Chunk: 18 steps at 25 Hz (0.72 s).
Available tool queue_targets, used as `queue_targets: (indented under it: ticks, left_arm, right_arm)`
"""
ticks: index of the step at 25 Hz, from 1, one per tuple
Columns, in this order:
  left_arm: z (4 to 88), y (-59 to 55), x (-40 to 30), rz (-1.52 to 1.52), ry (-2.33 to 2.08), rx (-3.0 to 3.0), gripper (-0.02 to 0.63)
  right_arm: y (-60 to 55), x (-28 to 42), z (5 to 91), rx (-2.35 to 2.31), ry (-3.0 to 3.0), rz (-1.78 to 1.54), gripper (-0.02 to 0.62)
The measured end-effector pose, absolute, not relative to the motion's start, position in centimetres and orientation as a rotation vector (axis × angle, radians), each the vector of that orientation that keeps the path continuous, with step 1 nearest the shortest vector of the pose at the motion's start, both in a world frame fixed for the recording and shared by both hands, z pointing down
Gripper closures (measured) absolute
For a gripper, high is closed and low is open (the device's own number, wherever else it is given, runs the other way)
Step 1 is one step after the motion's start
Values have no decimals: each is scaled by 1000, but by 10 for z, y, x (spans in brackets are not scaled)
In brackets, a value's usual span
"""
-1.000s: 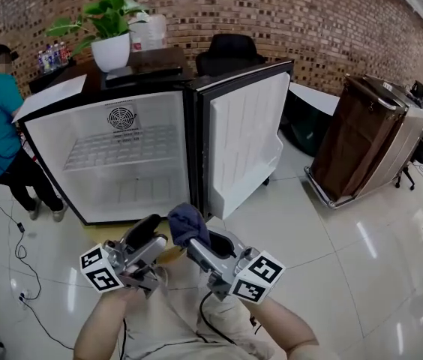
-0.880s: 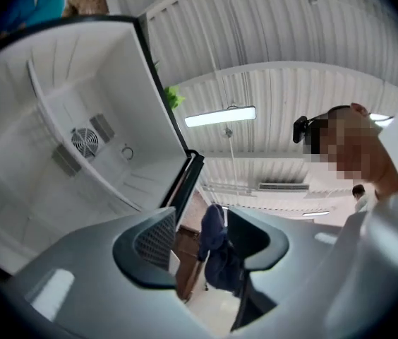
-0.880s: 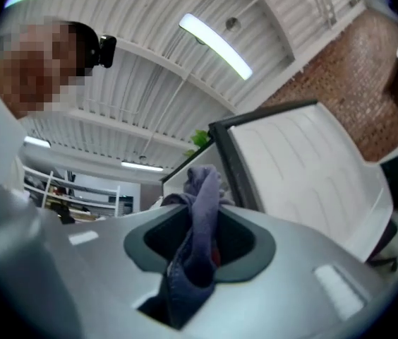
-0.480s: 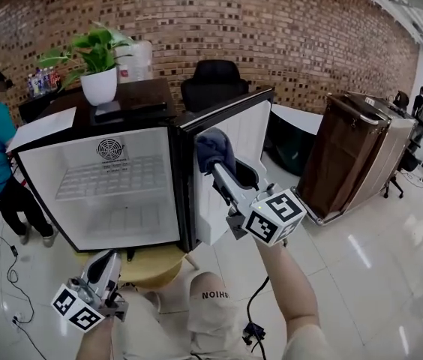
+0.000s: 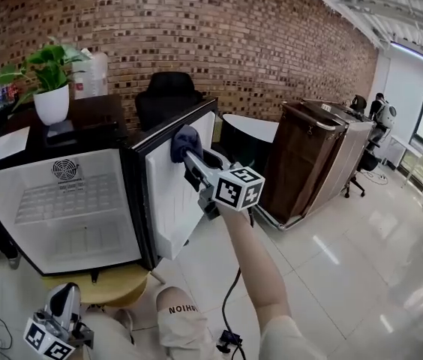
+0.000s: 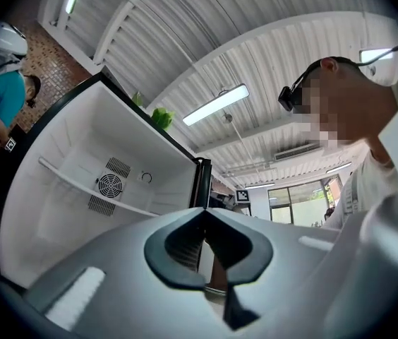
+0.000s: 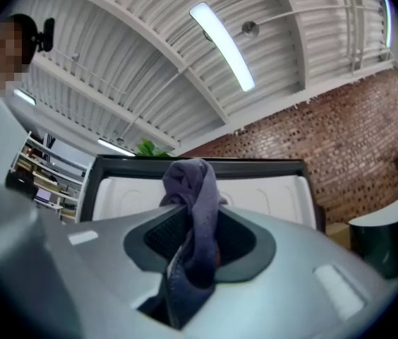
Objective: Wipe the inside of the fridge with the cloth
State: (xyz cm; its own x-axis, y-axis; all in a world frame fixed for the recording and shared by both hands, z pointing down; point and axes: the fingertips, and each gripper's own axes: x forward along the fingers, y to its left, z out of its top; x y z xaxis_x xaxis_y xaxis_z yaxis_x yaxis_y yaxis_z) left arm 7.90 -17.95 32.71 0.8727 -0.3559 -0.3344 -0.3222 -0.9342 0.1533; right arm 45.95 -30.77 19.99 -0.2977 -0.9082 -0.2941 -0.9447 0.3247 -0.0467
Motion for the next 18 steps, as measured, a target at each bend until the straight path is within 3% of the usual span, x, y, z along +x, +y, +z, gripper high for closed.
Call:
queue_targets:
  ticks: [11,14,18]
  left_arm:
    - [363,-199,83,-442,-574,2840,604]
    - [362,-201,86,-394,-618,2875,604]
    - [360,-205,85,-363,-670,2898,604]
  right_arm:
    - [-383,617,227,-1929,2049,-122,477]
    - [-359,591,222,-1834,2102,-36,479]
    - [-262,479,207,-1381,2366,162,479]
